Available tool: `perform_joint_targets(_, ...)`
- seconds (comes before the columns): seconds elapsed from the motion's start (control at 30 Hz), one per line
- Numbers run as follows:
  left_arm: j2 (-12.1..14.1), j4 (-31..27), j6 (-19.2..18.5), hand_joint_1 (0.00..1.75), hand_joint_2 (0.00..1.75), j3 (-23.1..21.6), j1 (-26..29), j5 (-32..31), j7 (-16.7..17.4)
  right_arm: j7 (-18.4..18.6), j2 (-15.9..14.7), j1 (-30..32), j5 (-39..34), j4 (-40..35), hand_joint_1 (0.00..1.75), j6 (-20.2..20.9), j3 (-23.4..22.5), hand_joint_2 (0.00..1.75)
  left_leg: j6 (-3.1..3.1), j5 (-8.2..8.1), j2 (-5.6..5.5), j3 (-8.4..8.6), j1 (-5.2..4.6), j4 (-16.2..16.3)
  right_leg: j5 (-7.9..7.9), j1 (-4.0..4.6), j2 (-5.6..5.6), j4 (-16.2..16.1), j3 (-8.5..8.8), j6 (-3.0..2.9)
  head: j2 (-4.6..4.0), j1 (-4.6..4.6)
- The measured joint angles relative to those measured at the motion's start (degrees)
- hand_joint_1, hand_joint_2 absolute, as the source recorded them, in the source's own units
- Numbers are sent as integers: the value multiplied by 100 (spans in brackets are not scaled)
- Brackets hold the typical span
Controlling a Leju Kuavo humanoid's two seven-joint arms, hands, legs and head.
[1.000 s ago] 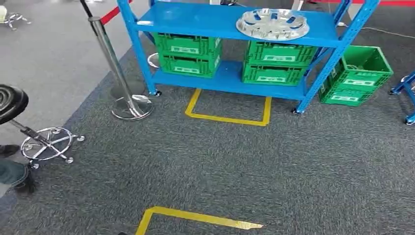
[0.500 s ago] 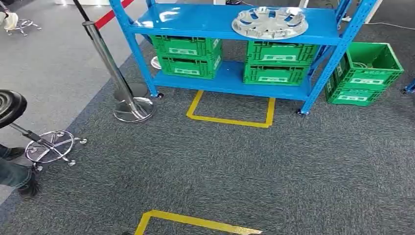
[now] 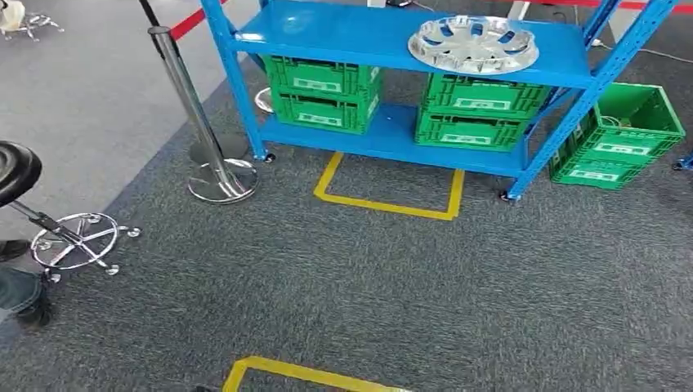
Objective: Take the parts from the cabinet and place them on the table.
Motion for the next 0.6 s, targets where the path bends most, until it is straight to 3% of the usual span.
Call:
perform_joint_targets(0.03,-11,0,0,0,0,0,2,-2,-2,0,0,12,-4,0,0,0,0,0,4,-32,-3,22,-7,0,-109,4,4,422,-297,10,0,5)
perform_joint_targets(0.07,-13,0,0,0,0,2,3,-4,-2,0,0,23,-11,0,0,2,0,0,5,-68,-10,60,-12,1,-67,6,4,627,-499,16,0,5)
perform_joint_targets(0.1,-15,0,0,0,0,2,15,-4,-7,0,0,26,-20,0,0,0,0,0,1,-106,-12,114,-16,1,131,6,4,544,-543,13,0,0)
perform_joint_targets(0.13,-17,0,2,0,0,2,25,-2,-11,0,0,22,-22,2,0,0,0,0,-7,-151,-14,178,-20,1,433,7,4,247,-472,6,0,0)
perform_joint_targets(0.2,-26,0,4,0,0,4,19,-4,-13,0,-2,22,-26,2,0,2,0,0,-32,-254,-20,340,-28,1,1123,12,5,-746,-112,-44,0,5)
perform_joint_targets(0.27,-33,2,18,0,0,9,-1,-4,-22,-2,-2,12,-35,2,0,4,0,0,-96,-339,-41,346,-68,47,1085,25,11,-1065,80,-135,0,7)
perform_joint_targets(0.37,-35,2,18,0,0,9,-8,-4,-28,-7,-4,31,-37,2,0,9,0,0,-162,-358,-31,369,-51,16,1061,46,25,-1061,67,-204,0,-7)
perform_joint_targets(0.43,-20,2,22,0,0,9,-14,-7,-31,-9,-4,25,-37,2,0,4,0,0,-254,-502,-22,307,-38,221,1053,-10,10,-1138,167,-274,0,-48)
perform_joint_targets(0.53,-22,2,20,0,0,11,-18,-13,-35,-15,-2,13,-35,2,0,9,0,0,-341,-993,-18,-421,37,1499,984,-14,-10,-1145,238,-321,0,-74)
perform_joint_targets(0.57,-24,2,20,0,0,11,-2,-15,-35,-13,-5,21,-37,2,0,9,0,0,-357,-1007,-18,-644,65,1796,955,-16,-7,-1145,270,-315,0,-74)
perform_joint_targets(0.6,-22,2,20,0,0,11,11,-22,-35,-13,-4,28,-37,2,0,9,0,0,-373,-855,-17,-707,87,1780,923,-24,1,-1145,313,-305,0,-70)
